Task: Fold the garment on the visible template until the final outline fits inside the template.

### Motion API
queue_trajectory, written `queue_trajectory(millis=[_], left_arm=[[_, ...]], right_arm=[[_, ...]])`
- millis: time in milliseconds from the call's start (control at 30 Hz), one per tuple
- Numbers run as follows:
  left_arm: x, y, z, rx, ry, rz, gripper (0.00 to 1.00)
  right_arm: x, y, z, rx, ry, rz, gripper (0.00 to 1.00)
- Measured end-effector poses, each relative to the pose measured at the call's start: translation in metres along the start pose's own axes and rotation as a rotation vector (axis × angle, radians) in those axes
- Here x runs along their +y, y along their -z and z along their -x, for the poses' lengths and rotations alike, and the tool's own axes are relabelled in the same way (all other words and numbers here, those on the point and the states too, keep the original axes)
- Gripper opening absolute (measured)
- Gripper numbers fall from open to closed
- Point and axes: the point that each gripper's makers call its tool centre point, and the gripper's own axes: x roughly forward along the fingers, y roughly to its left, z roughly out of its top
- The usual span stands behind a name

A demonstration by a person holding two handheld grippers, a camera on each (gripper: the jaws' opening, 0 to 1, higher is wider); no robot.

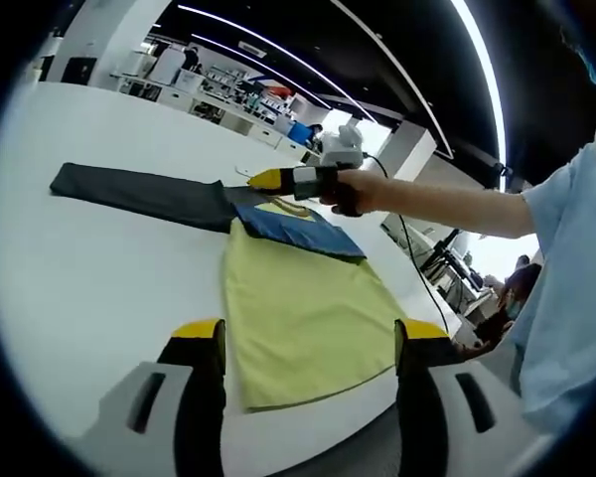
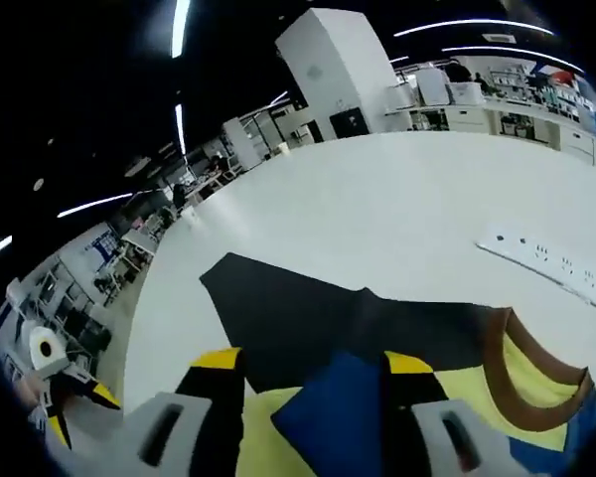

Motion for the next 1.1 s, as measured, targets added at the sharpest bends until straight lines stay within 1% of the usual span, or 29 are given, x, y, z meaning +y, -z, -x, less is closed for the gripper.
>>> queue_trajectory(millis=[33, 100, 200, 300, 333, 467, 533, 633, 667, 867, 1000, 1100], left_arm=[[0.000, 0.000, 0.000, -0.001, 0.001, -0.001, 0.66], [-0.001, -0.001, 0.000, -0.004, 0.003, 0.000, 0.66], [-0.002, -0.001, 0.000, -0.005, 0.007, 0.000, 0.66], [-0.002, -0.001, 0.000, -0.006, 0.010, -0.001, 0.66], [-0.003, -0.001, 0.000, -0.006, 0.011, -0.001, 0.66], [-0.004, -0.002, 0.000, -0.011, 0.017, -0.001, 0.66], [-0.005, -0.003, 0.000, -0.016, 0.026, 0.007, 0.66], [-0.007, -0.003, 0.000, -0.012, 0.034, 0.008, 0.67], [-0.007, -0.003, -0.001, -0.010, 0.038, 0.006, 0.67], [-0.016, 0.002, -0.008, 0.018, 0.077, 0.003, 0.67], [-0.022, 0.003, -0.014, 0.031, 0.101, -0.003, 0.66], [-0.023, 0.002, -0.017, 0.040, 0.112, -0.010, 0.66]], right_arm=[[-0.004, 0.003, 0.005, -0.006, 0.002, -0.027, 0.51], [-0.010, 0.006, 0.012, -0.011, 0.013, -0.053, 0.51], [-0.021, 0.012, 0.028, -0.017, 0.031, -0.074, 0.51], [-0.031, 0.013, 0.042, -0.028, 0.054, -0.091, 0.49], [-0.033, 0.014, 0.047, -0.035, 0.055, -0.110, 0.49], [-0.036, 0.017, 0.064, -0.054, 0.056, -0.126, 0.47], [-0.039, 0.020, 0.075, -0.062, 0.051, -0.135, 0.47], [-0.048, 0.024, 0.100, -0.101, 0.061, -0.180, 0.46], [-0.049, 0.025, 0.103, -0.103, 0.063, -0.183, 0.45], [-0.075, 0.044, 0.149, -0.135, 0.130, -0.243, 0.43], [-0.086, 0.057, 0.172, -0.151, 0.165, -0.274, 0.41], [-0.093, 0.066, 0.185, -0.157, 0.192, -0.291, 0.41]])
